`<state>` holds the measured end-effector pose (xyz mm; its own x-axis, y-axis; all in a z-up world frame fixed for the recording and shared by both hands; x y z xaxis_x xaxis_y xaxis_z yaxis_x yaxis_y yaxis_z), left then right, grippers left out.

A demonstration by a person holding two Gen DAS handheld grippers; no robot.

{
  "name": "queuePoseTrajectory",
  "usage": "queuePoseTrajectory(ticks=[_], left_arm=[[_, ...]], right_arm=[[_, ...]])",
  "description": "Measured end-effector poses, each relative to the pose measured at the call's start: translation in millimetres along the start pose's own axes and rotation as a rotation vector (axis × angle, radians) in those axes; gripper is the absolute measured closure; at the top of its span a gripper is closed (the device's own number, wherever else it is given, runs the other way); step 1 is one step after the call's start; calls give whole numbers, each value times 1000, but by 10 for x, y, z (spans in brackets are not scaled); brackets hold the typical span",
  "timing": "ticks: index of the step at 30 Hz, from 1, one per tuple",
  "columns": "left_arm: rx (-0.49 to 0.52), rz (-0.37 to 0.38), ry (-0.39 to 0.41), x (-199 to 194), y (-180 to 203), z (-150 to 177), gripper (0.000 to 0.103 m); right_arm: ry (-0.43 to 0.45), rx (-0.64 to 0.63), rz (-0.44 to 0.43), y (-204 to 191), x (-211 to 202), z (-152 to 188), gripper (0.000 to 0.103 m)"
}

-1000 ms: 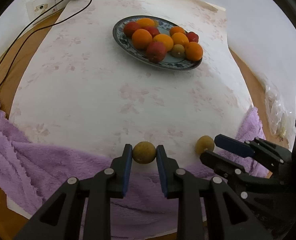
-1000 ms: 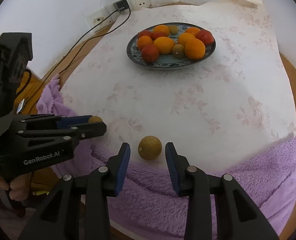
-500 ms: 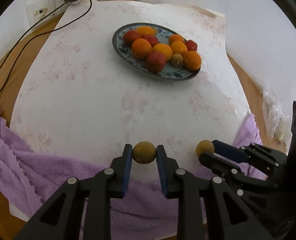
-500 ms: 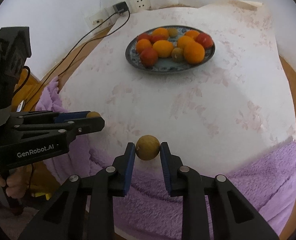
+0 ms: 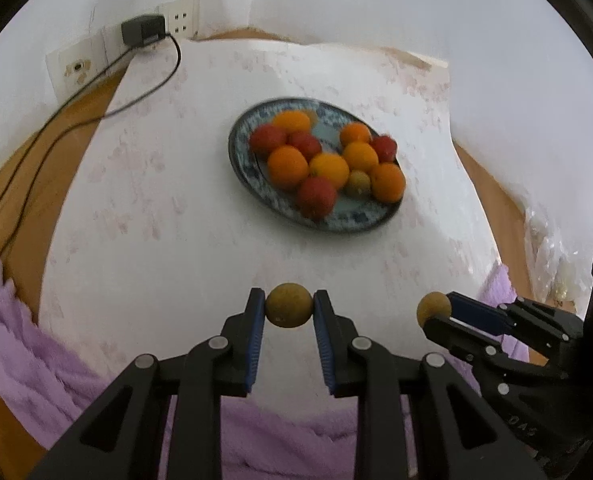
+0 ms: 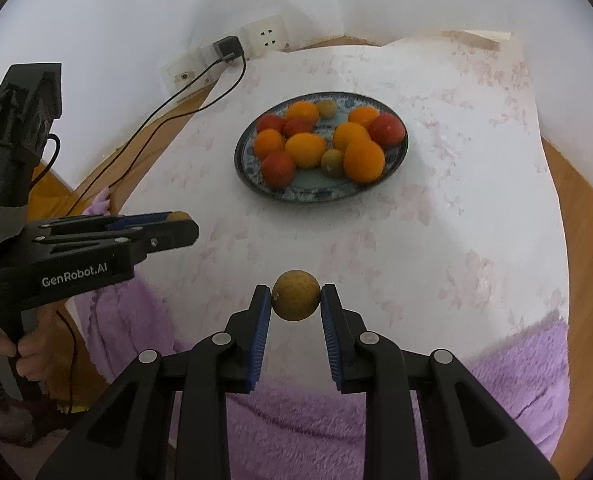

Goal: Organize fruits
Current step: 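Carry both yellow-green citrus over the plate and lower them onto it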

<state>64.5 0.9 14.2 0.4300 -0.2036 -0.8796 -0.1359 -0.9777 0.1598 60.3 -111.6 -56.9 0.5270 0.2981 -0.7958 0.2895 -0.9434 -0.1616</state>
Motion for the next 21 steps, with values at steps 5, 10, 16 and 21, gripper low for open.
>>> queuePoseTrajectory(ticks=[5,10,16,21], left_arm=[[7,-19,24,11,-111,-184,78],[24,-16,41,52,-145,-347,78],[42,-15,52,171,-172,-540,78],[38,-8,38,294,-212,-633,78]], right_arm=[[19,-15,5,-24,2,-170,76],[33,-19,9,-53,40,-330,76],[44,-5,6,-31,123,-482,76],[38,6,7,25,209,-559,76]])
Point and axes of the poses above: each gripper's, at about its wrist camera, not at the fingertips, and x roughly the way its jaws point, y to its right, z to its underside, the point moved 5 cm from there along x, roughly the way its jaws point, and after that the axes turned 6 degrees about x, right-handed, at the moved point
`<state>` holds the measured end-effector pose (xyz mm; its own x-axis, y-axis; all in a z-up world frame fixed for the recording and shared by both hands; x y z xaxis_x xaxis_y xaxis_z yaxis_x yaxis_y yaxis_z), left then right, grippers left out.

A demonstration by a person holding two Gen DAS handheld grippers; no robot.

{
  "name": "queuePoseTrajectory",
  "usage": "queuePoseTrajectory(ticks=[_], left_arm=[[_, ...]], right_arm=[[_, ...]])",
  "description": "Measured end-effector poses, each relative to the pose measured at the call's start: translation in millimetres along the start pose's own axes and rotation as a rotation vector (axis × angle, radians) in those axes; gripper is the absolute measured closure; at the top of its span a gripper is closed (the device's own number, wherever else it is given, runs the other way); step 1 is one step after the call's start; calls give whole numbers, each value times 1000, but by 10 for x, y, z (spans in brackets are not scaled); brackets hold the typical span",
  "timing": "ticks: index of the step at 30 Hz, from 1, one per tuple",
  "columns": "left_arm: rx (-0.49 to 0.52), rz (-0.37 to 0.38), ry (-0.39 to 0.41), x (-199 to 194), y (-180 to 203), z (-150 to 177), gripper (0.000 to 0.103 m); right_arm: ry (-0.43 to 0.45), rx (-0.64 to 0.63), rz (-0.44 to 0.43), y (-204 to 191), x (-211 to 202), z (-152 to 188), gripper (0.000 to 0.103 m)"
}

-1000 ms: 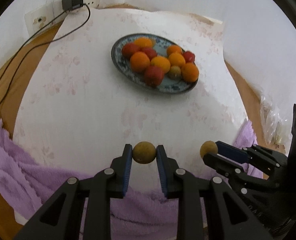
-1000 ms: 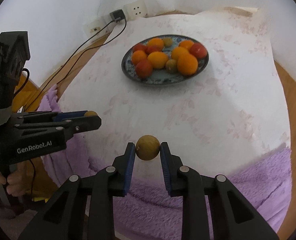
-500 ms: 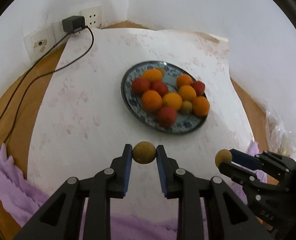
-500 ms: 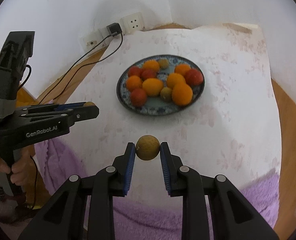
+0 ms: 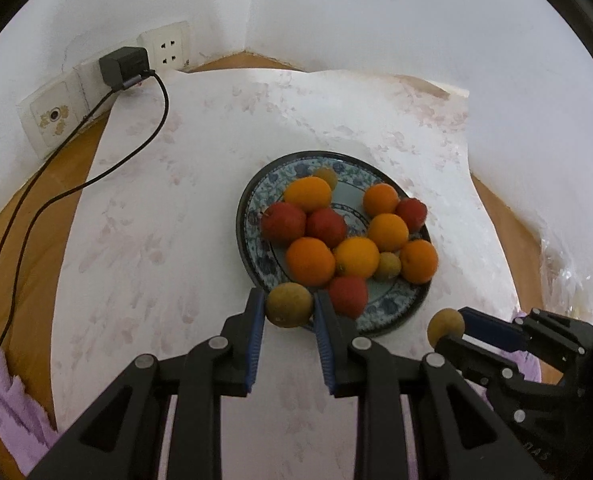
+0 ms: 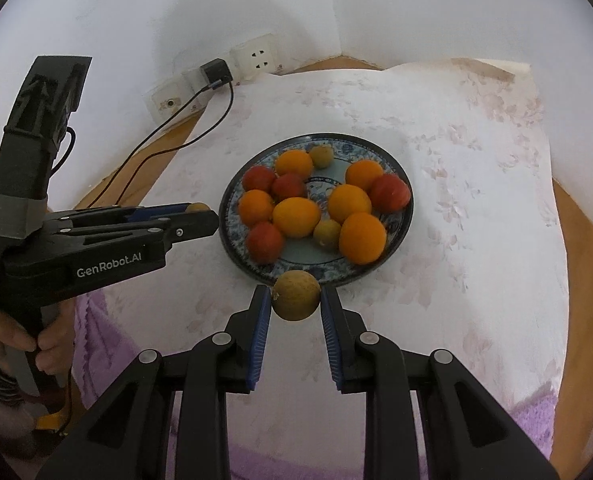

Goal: Organize fruits
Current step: 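Carry both yellow-green citrus over the plate and lower them onto it, then open both tools to release the citrus on the plate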

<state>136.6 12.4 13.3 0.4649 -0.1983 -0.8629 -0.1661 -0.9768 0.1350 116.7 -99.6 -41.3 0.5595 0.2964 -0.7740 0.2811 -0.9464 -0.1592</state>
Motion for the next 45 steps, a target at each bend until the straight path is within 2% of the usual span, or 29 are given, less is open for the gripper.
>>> queuePoseTrajectory(ticks=[5,14,31,35,42,45], left_arm=[[-11,28,-6,128,-36,-50,78],[3,33,10,219,-41,-86,78],[7,33,25,222,-36,-85,77],[10,22,18,178,-30,-90,70],[1,16,34,-14,16,-84,57],[8,13,24,-66,61,-51,56]], right_arm=[[-18,7,-4,51,150,-85,76],[-45,-11,-3,72,344,-128,76],[-44,1,-5,110,382,-132,76],[-21,1,-6,111,335,-148,69],[12,7,-6,113,195,-164,67],[14,10,-7,121,141,-138,65]])
Point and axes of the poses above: each gripper's, at about its wrist camera, not at the fingertips, and x roughly the way its jaws point, y to its right, z to its underside, the point moved 5 cm from there along x, roughly the way its jaws point, and after that the axes turned 6 degrees about x, right-handed, at the moved point
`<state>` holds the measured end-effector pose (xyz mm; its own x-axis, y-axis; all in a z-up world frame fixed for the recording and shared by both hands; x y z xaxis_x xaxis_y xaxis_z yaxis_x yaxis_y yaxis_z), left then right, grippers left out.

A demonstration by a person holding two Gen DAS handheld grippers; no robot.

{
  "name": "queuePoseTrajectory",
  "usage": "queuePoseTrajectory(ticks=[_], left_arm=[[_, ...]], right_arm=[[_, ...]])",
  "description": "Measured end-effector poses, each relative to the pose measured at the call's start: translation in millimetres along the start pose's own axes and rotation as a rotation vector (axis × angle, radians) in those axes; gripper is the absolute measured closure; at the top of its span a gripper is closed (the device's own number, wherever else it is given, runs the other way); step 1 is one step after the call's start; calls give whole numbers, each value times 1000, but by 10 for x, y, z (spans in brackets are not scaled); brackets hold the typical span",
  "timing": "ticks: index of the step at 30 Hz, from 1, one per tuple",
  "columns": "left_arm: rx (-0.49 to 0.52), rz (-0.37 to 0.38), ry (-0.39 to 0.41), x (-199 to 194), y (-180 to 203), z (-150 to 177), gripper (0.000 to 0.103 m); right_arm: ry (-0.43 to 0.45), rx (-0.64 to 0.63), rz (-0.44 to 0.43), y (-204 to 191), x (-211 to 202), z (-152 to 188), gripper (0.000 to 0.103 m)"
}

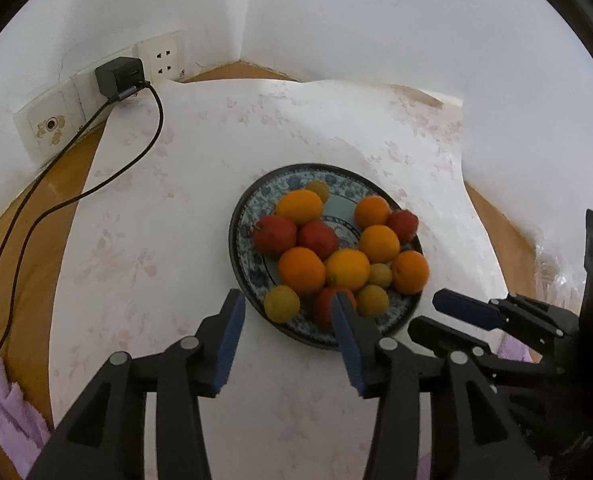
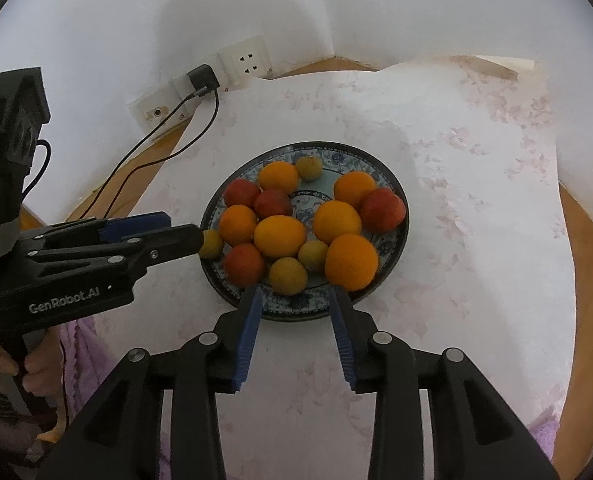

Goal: Organize fruits

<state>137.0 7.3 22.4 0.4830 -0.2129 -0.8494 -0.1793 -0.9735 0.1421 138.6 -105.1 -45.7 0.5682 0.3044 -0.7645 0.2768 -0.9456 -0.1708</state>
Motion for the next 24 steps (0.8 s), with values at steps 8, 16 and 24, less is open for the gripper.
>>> queuePoseTrajectory(ticks=[8,16,24], left_arm=[[-27,-19,-41,-100,119,207,32],[-35,-90,-98,29,237,415,25],[-54,-106,-129,120,228,492,21]], right_arm=[[-9,45,15,136,-134,111,50],[-17,74,25,219,-165,242,42],[-37,106,25,282,-102,284,42]])
Point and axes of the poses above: each gripper's, at about its wrist camera, not at the fingertips, and x roughly the way its jaws point, y to its right, z to its underside, the point moved 5 cm from there along x, roughly the way its jaws point, and after that the axes turned 6 degrees about x, right-handed, at the moved point
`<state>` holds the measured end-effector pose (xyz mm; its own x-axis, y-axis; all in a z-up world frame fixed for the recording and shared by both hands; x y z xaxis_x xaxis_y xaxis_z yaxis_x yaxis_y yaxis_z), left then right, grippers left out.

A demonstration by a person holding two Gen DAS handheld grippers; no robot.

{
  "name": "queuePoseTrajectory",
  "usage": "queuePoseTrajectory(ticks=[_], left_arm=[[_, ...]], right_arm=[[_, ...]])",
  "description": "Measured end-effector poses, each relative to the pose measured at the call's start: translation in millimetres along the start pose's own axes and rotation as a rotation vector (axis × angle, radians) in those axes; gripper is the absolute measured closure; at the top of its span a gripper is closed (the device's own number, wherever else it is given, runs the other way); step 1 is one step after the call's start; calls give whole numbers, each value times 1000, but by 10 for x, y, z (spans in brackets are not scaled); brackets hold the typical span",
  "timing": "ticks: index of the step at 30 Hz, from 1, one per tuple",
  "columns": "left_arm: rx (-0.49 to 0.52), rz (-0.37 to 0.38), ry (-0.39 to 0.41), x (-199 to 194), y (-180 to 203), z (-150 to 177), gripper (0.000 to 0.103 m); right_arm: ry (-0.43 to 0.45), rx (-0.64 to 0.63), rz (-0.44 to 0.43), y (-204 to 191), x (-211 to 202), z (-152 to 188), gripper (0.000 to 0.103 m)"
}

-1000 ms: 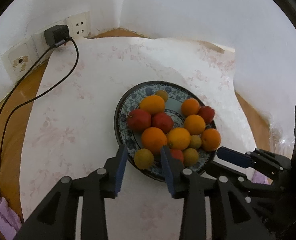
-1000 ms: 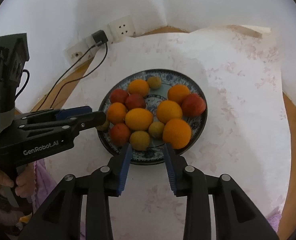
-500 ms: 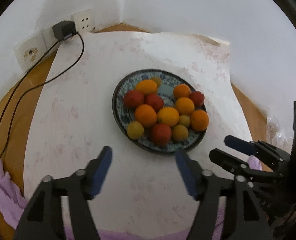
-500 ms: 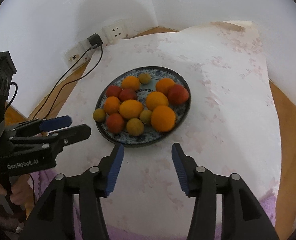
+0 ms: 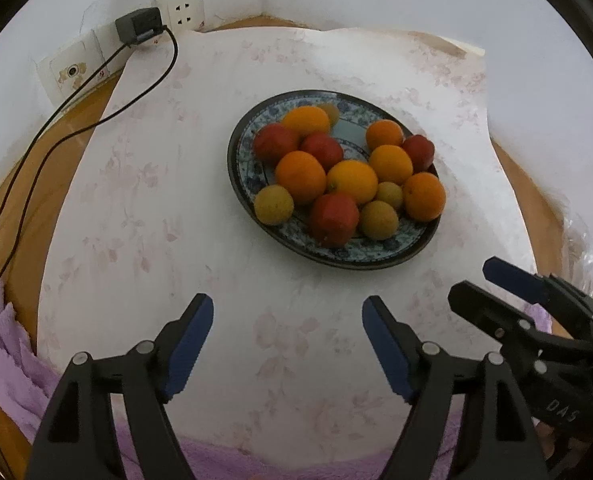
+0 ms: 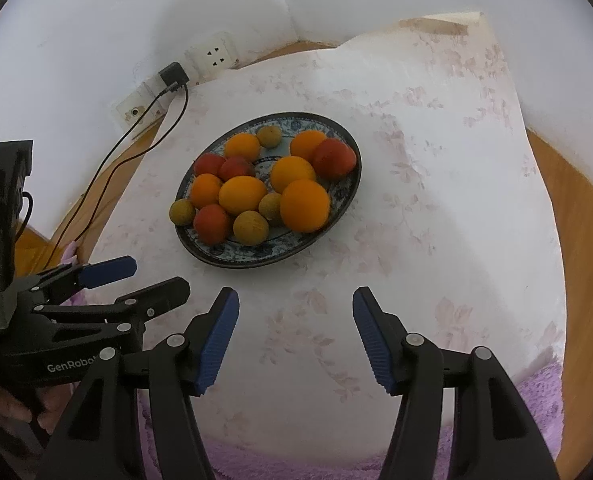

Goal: Organize fruits

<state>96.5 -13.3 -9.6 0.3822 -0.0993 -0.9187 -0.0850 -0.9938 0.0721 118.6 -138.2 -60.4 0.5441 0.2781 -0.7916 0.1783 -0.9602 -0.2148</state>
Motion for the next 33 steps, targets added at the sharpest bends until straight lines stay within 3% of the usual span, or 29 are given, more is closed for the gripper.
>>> queuePoseTrajectory(ticks=[3,33], left_arm=[[6,2,12,-15,9,-2,16],[9,8,-20,77,32,27,16]], right_arm=[[-9,2,5,8,30,14,42],[-31,22,35,53,109,63,42]])
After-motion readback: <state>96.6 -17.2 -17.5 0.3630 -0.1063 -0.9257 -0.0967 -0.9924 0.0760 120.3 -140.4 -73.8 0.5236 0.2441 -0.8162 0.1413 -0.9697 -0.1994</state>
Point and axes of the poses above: each gripper's, at about its wrist camera, not at the fingertips, and x roughly the way its jaws point, y to its right, z to its underside, the point moved 5 cm from there along x, roughly the way its jaws point, and after that the axes turned 6 degrees about x, right-handed, at the moved point
